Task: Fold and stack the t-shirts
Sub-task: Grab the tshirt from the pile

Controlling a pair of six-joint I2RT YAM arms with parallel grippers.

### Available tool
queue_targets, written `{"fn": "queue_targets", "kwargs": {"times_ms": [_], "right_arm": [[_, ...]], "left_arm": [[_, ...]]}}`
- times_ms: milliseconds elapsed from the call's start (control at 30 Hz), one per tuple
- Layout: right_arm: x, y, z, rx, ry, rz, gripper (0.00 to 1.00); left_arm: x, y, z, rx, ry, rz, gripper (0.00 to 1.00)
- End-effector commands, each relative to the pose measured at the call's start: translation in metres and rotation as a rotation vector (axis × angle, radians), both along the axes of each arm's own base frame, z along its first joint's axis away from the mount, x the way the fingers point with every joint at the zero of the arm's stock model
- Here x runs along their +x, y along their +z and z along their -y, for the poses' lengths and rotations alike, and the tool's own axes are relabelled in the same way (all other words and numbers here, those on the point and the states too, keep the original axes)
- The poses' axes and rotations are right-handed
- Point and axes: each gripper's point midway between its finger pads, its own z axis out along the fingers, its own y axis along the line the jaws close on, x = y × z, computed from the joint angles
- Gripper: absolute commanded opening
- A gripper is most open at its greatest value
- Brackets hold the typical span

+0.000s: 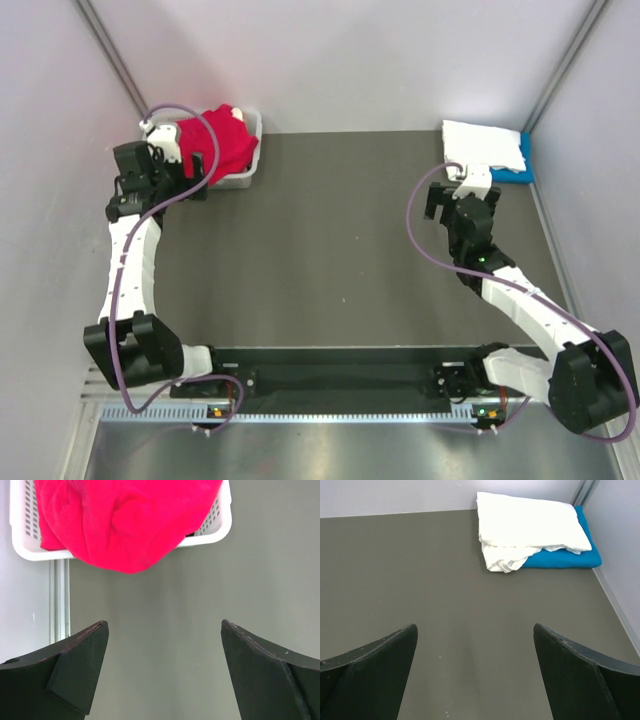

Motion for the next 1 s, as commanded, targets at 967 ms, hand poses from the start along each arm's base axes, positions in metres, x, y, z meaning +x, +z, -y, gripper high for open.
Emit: {"fn": "queue_targets", "kwargs": {"times_ms": [967], "right_arm": [[-0.020,0.028,0.033,-0.049,-0.210,0.192,1.00]], "left_arm": [[0.105,-0.021,-0.032,-0.077,0.138,0.031,0.99]]}}
